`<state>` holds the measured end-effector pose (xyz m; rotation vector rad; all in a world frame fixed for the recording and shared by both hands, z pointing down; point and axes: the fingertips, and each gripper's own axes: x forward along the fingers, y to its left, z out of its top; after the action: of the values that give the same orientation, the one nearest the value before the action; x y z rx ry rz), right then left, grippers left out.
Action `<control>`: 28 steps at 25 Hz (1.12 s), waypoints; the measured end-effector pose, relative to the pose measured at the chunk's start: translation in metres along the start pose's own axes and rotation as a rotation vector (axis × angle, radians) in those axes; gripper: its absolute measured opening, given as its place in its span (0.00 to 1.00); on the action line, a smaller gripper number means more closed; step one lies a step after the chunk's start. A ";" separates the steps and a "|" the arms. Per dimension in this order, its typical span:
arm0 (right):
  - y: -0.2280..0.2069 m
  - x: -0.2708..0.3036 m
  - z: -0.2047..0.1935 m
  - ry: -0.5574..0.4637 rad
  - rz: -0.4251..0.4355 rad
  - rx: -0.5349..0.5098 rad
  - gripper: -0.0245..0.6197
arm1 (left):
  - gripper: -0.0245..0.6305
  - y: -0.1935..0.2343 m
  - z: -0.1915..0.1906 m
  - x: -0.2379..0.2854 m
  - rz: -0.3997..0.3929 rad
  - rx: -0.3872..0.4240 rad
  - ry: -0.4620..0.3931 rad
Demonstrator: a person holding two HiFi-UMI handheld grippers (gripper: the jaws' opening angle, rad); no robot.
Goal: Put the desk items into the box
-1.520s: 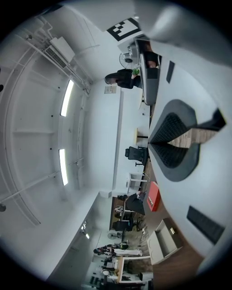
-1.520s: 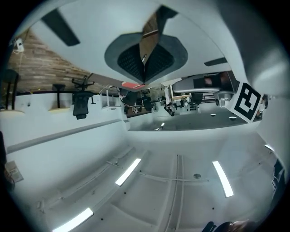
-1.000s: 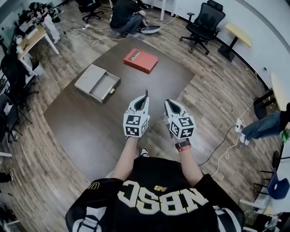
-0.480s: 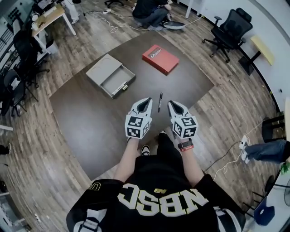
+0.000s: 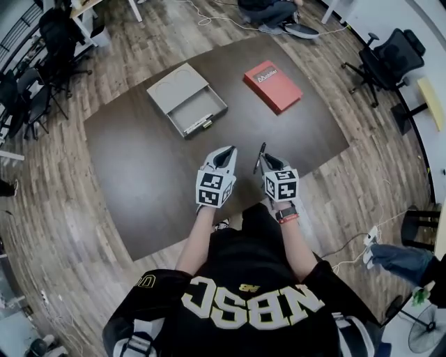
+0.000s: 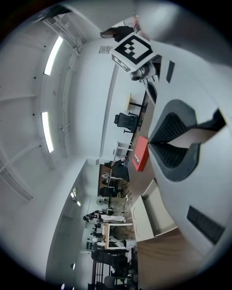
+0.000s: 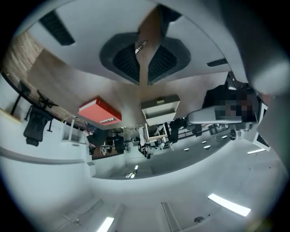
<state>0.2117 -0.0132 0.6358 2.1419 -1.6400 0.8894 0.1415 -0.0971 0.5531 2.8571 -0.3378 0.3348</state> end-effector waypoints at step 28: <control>-0.053 0.103 -0.088 0.244 -0.098 0.078 0.14 | 0.06 0.020 -0.048 0.054 0.036 -0.077 0.154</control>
<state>0.2529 -0.0245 0.7748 2.0487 -1.3911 1.1501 0.1779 -0.1141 0.6166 2.7317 -0.3636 0.5337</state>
